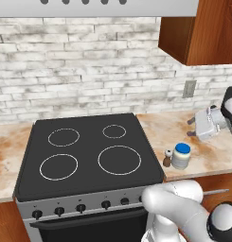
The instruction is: Take 2 condiments from the cabinet and move them on the counter near the stove.Make sure the condiments are lined up with each other, next to each other.
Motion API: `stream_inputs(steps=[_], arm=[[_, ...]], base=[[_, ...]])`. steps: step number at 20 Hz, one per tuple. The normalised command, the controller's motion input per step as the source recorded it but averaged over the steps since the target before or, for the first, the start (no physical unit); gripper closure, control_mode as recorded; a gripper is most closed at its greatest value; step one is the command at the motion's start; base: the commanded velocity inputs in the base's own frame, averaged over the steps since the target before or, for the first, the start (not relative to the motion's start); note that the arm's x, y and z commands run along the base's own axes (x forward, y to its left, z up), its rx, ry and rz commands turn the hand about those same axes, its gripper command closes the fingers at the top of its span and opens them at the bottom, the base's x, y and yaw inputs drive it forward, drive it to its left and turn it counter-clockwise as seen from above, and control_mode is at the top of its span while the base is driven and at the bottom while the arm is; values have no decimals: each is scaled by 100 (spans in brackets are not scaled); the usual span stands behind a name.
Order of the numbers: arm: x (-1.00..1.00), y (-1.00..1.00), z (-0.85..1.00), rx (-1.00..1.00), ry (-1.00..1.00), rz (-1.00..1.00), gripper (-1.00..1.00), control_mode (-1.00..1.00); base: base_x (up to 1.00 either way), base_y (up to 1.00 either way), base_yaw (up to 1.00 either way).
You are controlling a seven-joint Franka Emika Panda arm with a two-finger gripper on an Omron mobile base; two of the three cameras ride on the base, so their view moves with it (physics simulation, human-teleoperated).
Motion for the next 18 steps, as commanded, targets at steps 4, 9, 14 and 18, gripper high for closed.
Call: stream_inputs(steps=[4, 9, 14, 18], arm=[[-16, 74, 51, -2, -1, -45, -100, -100], [-8, 58, 84, -6, 19, -29, -100, -100], [-5, 36, 91, -10, 31, -12, -100, -100], [-2, 31, 69, -10, 24, -1, -100, -100]], base=[[0, 0, 0], [0, 0, 0], [0, 0, 0], [0, 0, 0]])
